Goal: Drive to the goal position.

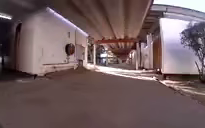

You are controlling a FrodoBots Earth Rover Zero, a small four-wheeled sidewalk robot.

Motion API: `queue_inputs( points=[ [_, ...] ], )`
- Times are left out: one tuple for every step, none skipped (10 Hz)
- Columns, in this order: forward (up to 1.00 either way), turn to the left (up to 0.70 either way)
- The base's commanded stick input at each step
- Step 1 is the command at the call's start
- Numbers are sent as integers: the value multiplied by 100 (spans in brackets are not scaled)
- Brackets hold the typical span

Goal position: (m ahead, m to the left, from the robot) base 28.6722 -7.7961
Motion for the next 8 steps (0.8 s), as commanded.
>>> queue_inputs(
  points=[
    [70,0],
    [70,0],
    [70,0],
    [70,-9],
    [70,-25],
    [70,-32],
    [70,-34],
    [70,-35]
  ],
)
